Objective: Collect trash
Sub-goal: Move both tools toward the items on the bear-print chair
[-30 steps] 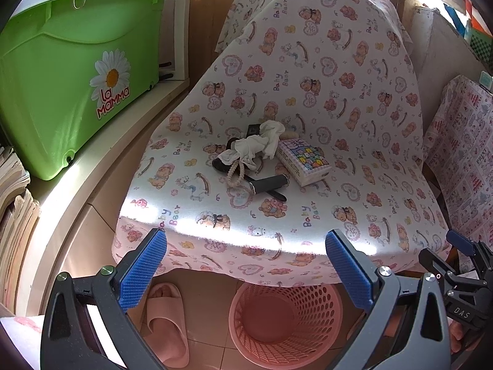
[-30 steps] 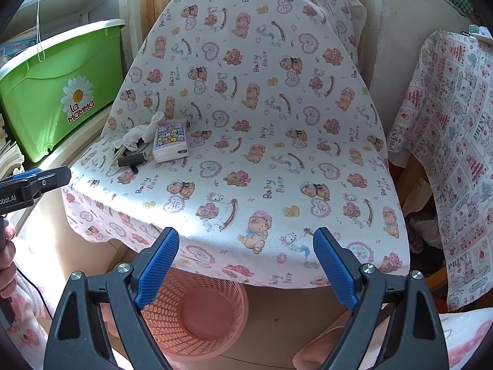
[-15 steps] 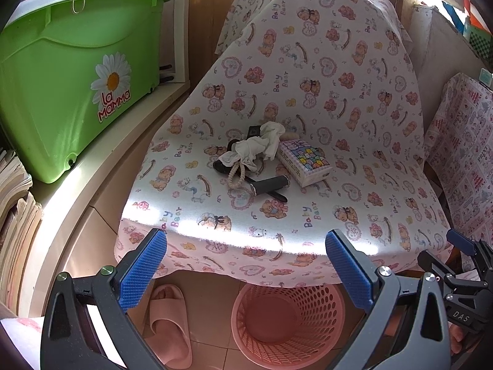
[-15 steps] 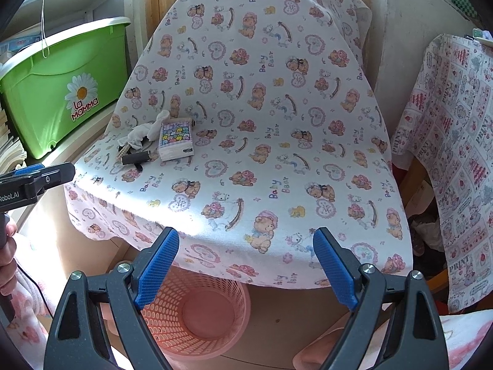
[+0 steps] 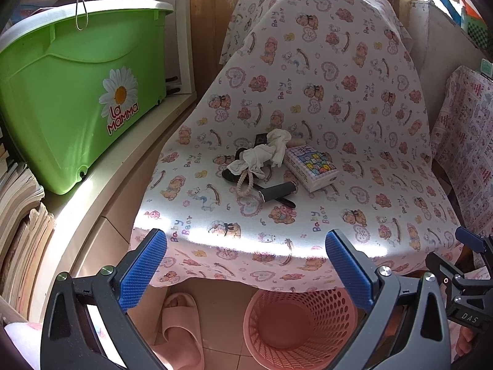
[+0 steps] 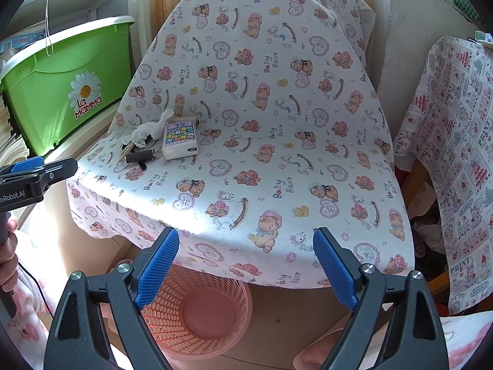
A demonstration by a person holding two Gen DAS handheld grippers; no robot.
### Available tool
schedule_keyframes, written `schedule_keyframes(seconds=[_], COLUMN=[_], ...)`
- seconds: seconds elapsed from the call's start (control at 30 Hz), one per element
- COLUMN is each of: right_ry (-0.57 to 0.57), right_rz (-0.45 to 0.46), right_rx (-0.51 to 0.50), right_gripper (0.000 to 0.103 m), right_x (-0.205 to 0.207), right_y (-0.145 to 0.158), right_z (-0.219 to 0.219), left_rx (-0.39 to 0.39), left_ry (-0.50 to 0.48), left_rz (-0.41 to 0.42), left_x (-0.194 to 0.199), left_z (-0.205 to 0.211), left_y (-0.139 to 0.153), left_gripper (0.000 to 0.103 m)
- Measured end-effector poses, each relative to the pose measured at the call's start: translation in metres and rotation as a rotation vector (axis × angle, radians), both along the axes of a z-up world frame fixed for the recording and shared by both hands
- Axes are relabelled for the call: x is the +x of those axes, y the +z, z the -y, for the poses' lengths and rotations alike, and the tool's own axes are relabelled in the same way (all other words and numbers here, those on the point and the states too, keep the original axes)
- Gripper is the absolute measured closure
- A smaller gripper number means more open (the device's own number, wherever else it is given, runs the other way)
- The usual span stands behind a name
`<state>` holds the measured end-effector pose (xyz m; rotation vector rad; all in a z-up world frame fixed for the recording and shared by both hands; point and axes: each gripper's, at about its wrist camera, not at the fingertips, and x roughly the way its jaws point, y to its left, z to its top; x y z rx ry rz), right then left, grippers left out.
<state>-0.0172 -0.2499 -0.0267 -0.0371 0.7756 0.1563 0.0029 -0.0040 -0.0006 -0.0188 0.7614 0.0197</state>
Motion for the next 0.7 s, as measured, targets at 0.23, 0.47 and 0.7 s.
schedule_keyframes(seconds=[0.23, 0.47, 0.7], right_ry=[0.001, 0.007, 0.007], right_rz=[-0.001, 0.004, 0.009], right_rx=[0.0, -0.009, -0.008], right_gripper=[0.013, 0.013, 0.013], right_x=[-0.0002, -0.0017, -0.002], right_y=[0.0001, 0.0019, 0.0021], right_z=[0.0001, -0.0006, -0.0004], left_rx=[-0.044, -0.038, -0.03], left_ry=[0.006, 0.013, 0.005], left_rz=[-0.037, -0.022, -0.017], left_x=[0.0042, 0.0064, 0.0069], left_z=[-0.0038, -0.0048, -0.0028], left_y=[-0.0062, -0.009, -0.0101], left_gripper=[0.001, 0.001, 0.001])
